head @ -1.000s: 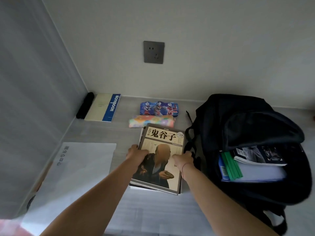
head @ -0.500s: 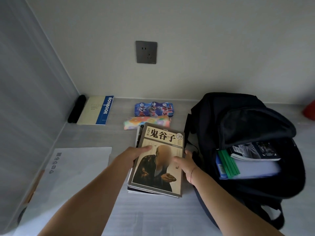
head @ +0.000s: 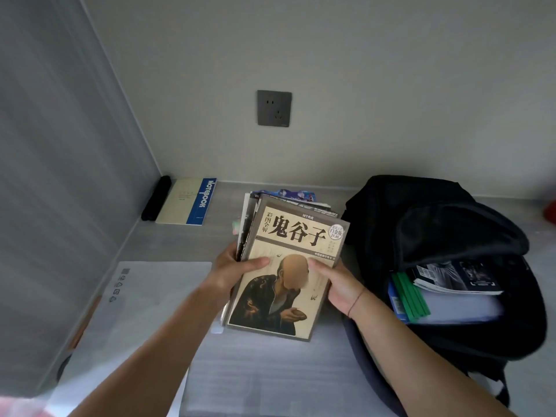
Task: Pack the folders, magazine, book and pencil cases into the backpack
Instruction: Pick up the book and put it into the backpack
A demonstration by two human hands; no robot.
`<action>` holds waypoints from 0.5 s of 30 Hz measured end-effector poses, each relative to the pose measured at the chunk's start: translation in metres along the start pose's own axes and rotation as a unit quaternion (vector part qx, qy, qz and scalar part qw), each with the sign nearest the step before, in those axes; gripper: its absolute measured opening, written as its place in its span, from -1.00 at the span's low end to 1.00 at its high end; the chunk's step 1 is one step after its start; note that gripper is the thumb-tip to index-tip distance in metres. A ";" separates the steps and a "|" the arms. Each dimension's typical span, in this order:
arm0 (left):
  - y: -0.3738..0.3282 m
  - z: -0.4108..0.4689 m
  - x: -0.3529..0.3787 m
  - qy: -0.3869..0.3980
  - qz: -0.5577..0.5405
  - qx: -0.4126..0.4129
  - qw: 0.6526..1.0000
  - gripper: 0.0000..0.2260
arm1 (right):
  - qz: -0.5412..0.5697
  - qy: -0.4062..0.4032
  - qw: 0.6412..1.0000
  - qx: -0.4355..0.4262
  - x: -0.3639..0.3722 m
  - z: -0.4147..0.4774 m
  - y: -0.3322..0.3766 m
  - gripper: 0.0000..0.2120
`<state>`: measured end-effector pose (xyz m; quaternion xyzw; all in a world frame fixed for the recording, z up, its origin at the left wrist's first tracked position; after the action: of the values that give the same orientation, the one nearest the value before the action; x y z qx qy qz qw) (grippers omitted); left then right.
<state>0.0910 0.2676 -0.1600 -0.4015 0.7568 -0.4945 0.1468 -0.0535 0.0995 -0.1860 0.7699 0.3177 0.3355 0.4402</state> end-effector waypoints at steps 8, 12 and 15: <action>-0.032 0.001 -0.006 0.048 0.076 0.088 0.992 -0.29 | -0.047 0.047 0.994 -0.081 0.008 0.006 0.043 -0.64; -0.027 0.008 -0.013 0.060 0.094 0.093 0.989 -0.30 | -0.097 0.046 0.990 -0.095 0.012 0.007 0.045 -0.63; -0.019 0.011 -0.023 0.068 0.085 0.088 0.990 -0.35 | -0.125 0.056 0.986 -0.092 0.017 0.011 0.042 -0.65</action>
<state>0.1209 0.2743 -0.1520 -0.2867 0.7502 -0.5708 0.1709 -0.0271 0.0905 -0.1485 0.6607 0.4033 0.3482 0.5288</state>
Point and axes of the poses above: each hand's wrist, its own z-axis towards the middle knuckle, its own x-axis out of the palm, y = z × x, the point moved 4 cm from there along z, towards the middle knuckle, and after that the axes turned 5 degrees about -z, right-handed, at the moved point
